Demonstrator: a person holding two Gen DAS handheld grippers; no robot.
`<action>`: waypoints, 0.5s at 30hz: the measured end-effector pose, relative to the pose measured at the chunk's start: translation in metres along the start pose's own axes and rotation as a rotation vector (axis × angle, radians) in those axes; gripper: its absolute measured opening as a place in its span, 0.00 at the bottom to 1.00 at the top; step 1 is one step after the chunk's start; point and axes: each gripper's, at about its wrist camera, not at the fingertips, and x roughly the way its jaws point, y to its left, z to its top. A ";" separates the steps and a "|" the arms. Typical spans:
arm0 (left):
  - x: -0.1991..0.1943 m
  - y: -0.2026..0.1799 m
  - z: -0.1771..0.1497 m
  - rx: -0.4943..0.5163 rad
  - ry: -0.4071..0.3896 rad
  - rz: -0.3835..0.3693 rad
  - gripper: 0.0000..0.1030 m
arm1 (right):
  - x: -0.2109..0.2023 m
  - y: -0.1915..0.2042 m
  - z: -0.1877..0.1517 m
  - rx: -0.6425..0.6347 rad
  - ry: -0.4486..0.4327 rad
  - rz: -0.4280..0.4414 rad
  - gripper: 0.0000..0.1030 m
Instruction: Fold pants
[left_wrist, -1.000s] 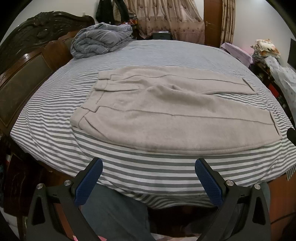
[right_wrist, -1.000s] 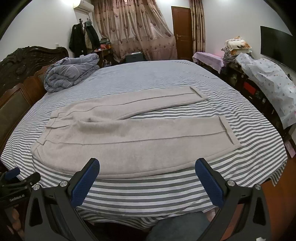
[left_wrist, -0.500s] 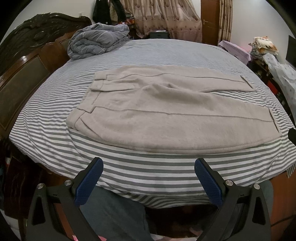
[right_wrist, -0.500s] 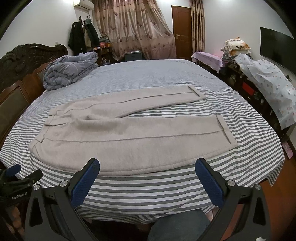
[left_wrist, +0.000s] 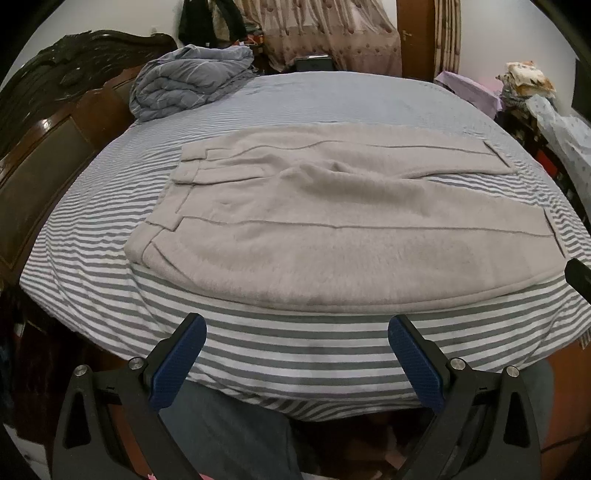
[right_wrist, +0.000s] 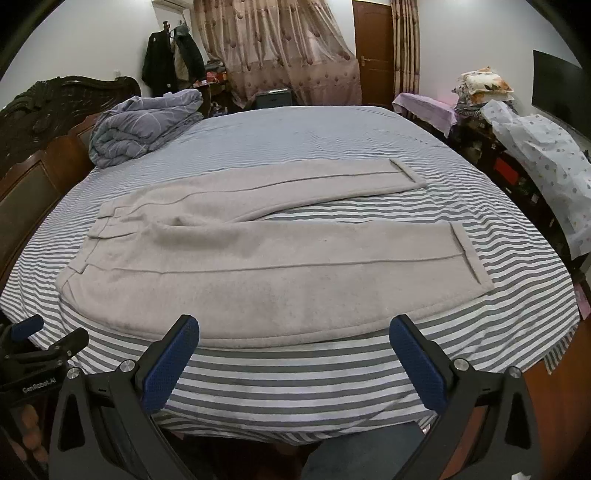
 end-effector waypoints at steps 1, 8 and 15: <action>0.001 -0.001 0.001 0.004 0.001 0.000 0.95 | 0.001 0.000 0.000 0.001 -0.001 0.000 0.99; 0.009 -0.009 0.009 0.023 0.006 -0.003 0.95 | 0.011 0.000 0.005 0.013 0.005 0.008 0.99; 0.016 -0.012 0.017 0.032 0.008 -0.011 0.95 | 0.016 -0.002 0.009 0.019 0.004 0.014 0.99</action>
